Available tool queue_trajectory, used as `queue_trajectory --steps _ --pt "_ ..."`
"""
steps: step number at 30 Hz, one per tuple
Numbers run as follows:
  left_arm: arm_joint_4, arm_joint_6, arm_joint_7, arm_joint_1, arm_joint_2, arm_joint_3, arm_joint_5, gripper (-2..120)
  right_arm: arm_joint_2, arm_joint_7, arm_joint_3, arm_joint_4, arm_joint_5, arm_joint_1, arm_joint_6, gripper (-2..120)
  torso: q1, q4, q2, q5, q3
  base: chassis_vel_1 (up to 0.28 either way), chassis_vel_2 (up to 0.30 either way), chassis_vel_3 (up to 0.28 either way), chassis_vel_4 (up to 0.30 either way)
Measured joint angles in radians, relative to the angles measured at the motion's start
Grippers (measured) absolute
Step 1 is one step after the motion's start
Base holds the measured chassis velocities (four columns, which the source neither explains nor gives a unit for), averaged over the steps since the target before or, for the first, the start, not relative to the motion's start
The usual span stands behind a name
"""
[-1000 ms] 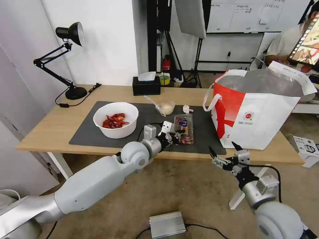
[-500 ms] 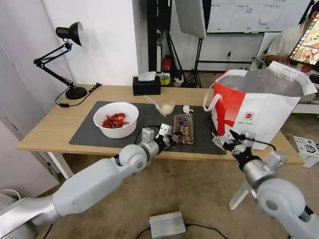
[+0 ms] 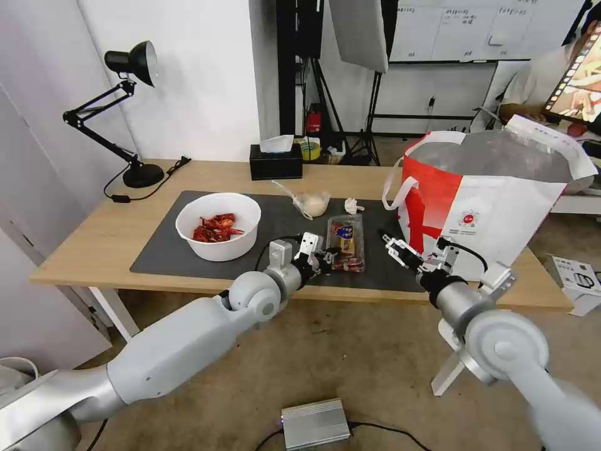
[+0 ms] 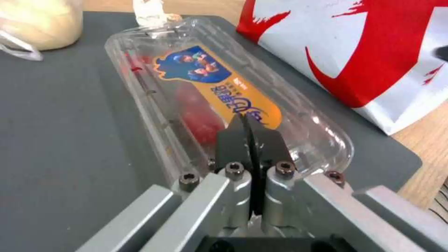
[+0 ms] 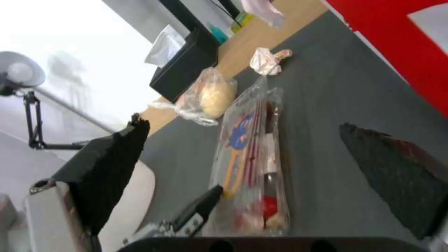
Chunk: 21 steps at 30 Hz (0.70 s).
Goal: Pick up the trash from the table and place it into the takeout bag.
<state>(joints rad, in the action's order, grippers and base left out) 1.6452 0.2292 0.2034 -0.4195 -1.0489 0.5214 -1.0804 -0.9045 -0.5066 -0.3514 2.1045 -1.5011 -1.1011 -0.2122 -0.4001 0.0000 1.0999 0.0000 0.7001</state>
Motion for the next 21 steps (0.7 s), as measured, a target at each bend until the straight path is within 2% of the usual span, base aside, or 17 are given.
queue_trajectory --steps 6,21 --pt "-0.017 -0.006 0.002 0.018 -0.024 0.015 0.0 0 -0.033 -0.013 0.023 -0.06 -0.026 0.064 -0.014 100 0.0 -0.0003 0.0 0.0 0.0 0.0 0.0 0.0 0.0" --pt "-0.022 -0.009 0.01 0.019 -0.027 0.023 -0.001 0 -0.118 -0.063 0.088 -0.227 -0.056 0.23 -0.095 100 0.0 0.0 0.0 -0.0001 0.0 0.0 0.0 0.0 0.0"
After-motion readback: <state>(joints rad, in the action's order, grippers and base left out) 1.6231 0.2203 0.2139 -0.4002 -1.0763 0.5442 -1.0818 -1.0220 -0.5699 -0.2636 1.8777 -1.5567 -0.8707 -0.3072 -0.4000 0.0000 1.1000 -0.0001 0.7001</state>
